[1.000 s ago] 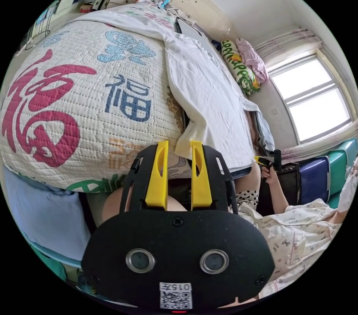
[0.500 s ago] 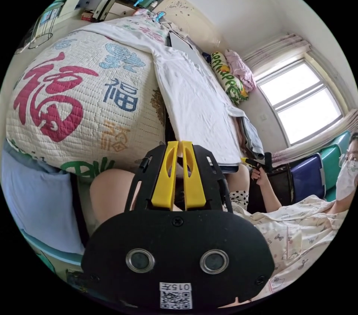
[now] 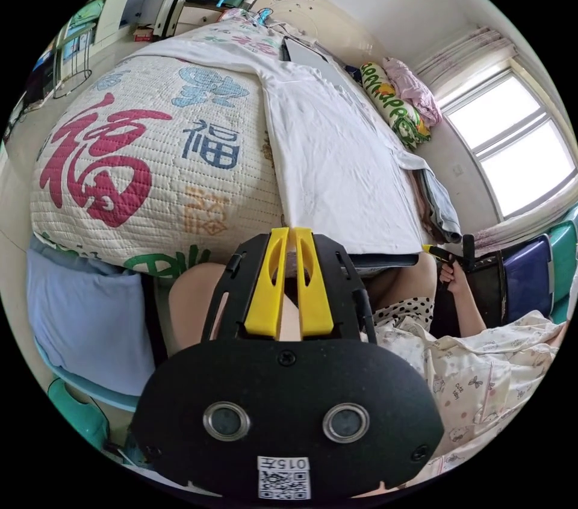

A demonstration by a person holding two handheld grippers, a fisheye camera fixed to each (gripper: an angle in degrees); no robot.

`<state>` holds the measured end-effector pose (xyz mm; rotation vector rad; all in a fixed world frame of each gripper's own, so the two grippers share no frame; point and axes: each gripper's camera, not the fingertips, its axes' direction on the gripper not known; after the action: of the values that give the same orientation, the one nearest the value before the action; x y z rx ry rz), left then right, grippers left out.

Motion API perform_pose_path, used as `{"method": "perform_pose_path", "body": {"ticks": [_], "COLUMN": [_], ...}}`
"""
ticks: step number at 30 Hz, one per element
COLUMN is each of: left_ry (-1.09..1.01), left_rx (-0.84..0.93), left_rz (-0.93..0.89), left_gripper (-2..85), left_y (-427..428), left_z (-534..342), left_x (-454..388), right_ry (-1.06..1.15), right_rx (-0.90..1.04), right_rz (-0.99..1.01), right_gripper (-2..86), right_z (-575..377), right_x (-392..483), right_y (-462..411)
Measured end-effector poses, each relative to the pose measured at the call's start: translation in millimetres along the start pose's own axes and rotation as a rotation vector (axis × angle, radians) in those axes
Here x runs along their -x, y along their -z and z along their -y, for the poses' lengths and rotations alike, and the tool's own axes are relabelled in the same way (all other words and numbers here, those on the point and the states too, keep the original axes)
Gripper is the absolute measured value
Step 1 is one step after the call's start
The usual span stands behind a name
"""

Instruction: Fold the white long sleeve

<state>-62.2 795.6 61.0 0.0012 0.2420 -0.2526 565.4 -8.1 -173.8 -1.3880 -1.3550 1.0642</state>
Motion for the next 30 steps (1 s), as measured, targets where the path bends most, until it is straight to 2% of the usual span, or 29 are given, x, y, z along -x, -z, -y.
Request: {"method": "perform_pose_path", "body": {"ticks": [6,12,18,23,27,30], "left_ry": [-0.035,-0.219,-0.323,-0.25,-0.25,-0.264], "left_rx": [-0.081,-0.159,-0.151,-0.093,-0.056,0.018], "left_rz": [0.075,0.11,0.125,0.043,0.12,0.187], "left_gripper": [2.5,5.5,6.0,7.4,8.7,9.4], "left_y": [26,18,-88,-212,-295,-360], "left_z": [2,132,327,477,540,578], "left_x": [-5,-54,-109,-112,-115,-124], "right_ry": [0.029,0.194,0.282,0.389,0.405,0.355], "right_rx": [-0.081,-0.176,-0.212,-0.225,-0.201,-0.125], "right_rz": [-0.061,-0.157,-0.211,-0.244,-0.276,-0.381], "right_gripper": [5.0,6.3,7.9,8.9,10.1,11.4], "right_z": [6,95,248,383,457,510], "right_x": [9,44,82,113,123,121], "right_y": [36,58,23,-43,-99,-144]}}
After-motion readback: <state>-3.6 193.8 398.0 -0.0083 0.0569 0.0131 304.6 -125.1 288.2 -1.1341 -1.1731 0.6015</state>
